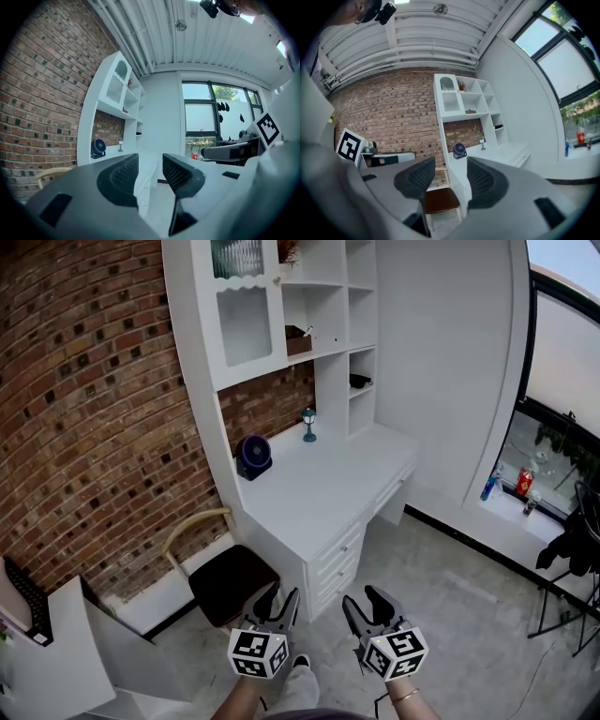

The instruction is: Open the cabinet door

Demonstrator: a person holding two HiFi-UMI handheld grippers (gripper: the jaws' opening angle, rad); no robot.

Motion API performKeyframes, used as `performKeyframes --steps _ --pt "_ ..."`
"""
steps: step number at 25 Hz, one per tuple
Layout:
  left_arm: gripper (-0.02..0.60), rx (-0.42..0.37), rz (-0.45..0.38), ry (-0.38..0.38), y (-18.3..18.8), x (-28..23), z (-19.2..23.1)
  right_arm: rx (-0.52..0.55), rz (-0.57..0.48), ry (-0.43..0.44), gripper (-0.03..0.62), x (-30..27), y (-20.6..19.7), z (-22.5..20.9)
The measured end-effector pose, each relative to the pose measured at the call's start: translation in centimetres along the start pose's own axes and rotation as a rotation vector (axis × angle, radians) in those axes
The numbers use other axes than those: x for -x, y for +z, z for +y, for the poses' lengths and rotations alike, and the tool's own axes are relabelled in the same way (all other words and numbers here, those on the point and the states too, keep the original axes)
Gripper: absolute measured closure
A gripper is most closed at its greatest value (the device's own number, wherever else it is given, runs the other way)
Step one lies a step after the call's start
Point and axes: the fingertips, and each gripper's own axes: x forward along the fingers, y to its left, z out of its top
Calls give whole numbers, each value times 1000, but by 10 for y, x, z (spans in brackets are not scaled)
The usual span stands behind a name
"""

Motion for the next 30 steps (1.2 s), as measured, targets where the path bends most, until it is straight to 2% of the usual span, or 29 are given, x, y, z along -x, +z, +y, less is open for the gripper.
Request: performKeyframes --steps 6,13,18,22,26,30 --pt "439 -7 -20 -5 14 -51 47 4 -23 7 390 -65 13 -14" --pt "440 -49 -56 -22 48 -120 105 33 -72 17 390 -155 49 -31" --pt "440 -85 -107 -22 81 -160 142 43 -111 27 390 -209 77 -40" --pt "444 -143 -149 -17 112 -187 168 71 -156 34 390 -244 105 -44" --pt "448 -208 -192 -19 147 -209 187 103 -201 37 390 -270 131 -49" --pt "449 -233 -247 -14 178 -223 200 127 -227 33 390 -289 153 -57"
